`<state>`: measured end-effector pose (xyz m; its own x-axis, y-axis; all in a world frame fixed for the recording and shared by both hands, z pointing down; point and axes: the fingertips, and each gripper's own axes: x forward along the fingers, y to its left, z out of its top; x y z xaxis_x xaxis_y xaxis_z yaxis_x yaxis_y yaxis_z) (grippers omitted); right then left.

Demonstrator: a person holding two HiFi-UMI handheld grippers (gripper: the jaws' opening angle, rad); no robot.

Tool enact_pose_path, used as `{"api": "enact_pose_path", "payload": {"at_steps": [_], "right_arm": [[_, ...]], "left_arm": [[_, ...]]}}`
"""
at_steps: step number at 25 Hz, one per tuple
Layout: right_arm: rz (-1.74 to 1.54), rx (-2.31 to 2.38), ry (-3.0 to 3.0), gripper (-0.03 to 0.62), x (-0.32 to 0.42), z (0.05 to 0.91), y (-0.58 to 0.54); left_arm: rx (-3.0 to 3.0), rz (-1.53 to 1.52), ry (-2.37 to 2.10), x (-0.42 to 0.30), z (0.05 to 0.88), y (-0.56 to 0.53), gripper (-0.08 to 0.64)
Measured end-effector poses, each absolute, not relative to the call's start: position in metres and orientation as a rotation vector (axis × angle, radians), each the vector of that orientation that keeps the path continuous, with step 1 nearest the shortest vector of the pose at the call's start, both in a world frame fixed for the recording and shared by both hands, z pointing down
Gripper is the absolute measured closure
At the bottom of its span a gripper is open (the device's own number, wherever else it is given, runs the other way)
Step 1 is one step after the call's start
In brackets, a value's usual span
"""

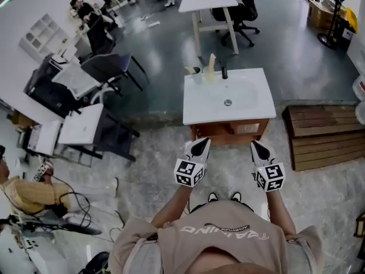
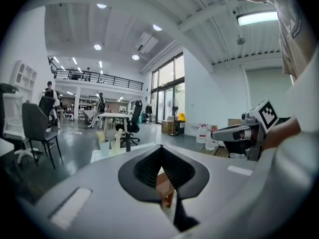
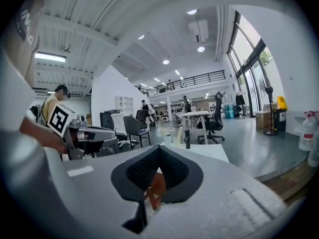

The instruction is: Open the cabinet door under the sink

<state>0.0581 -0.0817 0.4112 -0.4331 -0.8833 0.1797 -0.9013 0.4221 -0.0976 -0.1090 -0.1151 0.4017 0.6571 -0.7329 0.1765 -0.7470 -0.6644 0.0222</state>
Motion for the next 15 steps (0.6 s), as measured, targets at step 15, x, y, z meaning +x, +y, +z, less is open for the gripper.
{"api": "enact_pose_path", "payload": {"at_steps": [15], "right_arm": [[0.109,1.717,-2.474,0.592,0.056,0.374,-0.065]], "left_arm": [[2.869,0.054,-1.198,-0.131,0.35,-0.125,0.543]]}}
